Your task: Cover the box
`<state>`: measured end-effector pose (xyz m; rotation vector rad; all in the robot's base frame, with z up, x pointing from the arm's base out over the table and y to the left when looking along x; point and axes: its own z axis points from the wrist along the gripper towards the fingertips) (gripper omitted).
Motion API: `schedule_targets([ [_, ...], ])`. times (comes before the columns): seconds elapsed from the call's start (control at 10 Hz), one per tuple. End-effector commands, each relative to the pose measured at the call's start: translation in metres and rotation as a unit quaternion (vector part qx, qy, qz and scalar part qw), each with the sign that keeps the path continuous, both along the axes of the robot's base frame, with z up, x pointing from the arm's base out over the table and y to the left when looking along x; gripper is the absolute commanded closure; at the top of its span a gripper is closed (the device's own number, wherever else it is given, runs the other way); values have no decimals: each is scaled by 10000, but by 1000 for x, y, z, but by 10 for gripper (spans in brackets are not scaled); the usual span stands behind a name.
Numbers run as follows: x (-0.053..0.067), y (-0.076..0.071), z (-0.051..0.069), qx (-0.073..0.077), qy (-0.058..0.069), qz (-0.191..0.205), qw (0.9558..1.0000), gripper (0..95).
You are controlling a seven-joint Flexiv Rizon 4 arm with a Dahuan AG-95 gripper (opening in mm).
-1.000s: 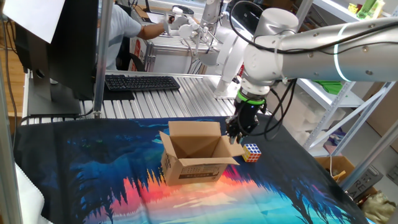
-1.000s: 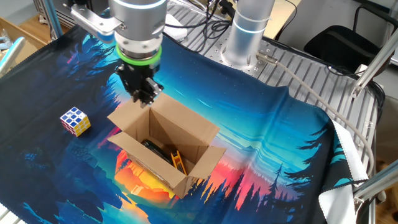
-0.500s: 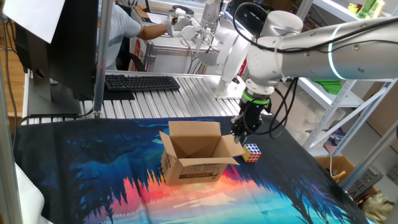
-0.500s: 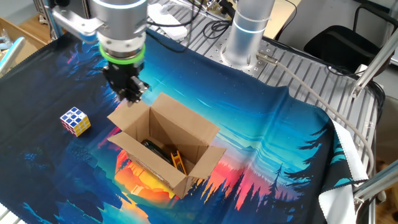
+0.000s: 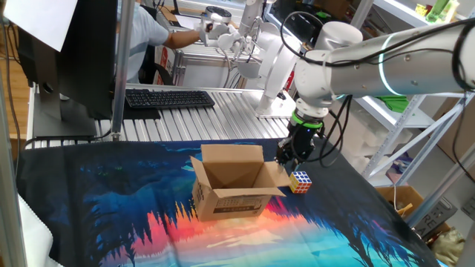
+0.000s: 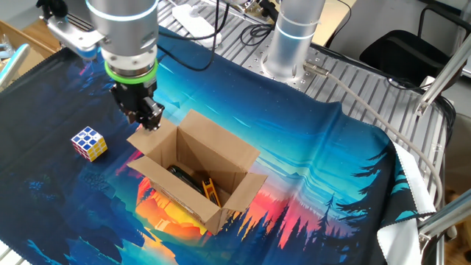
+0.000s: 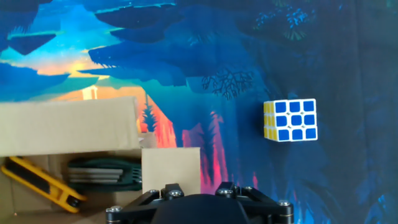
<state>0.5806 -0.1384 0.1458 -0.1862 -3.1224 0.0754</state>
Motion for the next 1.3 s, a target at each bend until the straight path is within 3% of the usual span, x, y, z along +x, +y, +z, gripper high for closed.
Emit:
schedule_targets([
  [0.1, 0, 1, -2, 80, -18, -256, 9996, 570],
  [0.3, 1, 1, -2, 223, -21, -512, 9984, 570],
  [0.4, 1, 1, -1, 254, -29, -713, 9971, 380],
  [0.6, 1, 0, 2, 555, 124, -904, 9943, 380],
  [0.7, 3, -3, 5, 627, 216, -844, 9942, 380],
  [0.9, 3, -5, 8, 1201, 525, -1095, 9853, 380],
  [1.1, 3, -5, 9, 1259, 585, -926, 9860, 380],
  [1.2, 3, -3, 8, 1341, 610, -867, 9853, 570],
  [1.3, 2, -2, 7, 1371, 604, -833, 9852, 570],
])
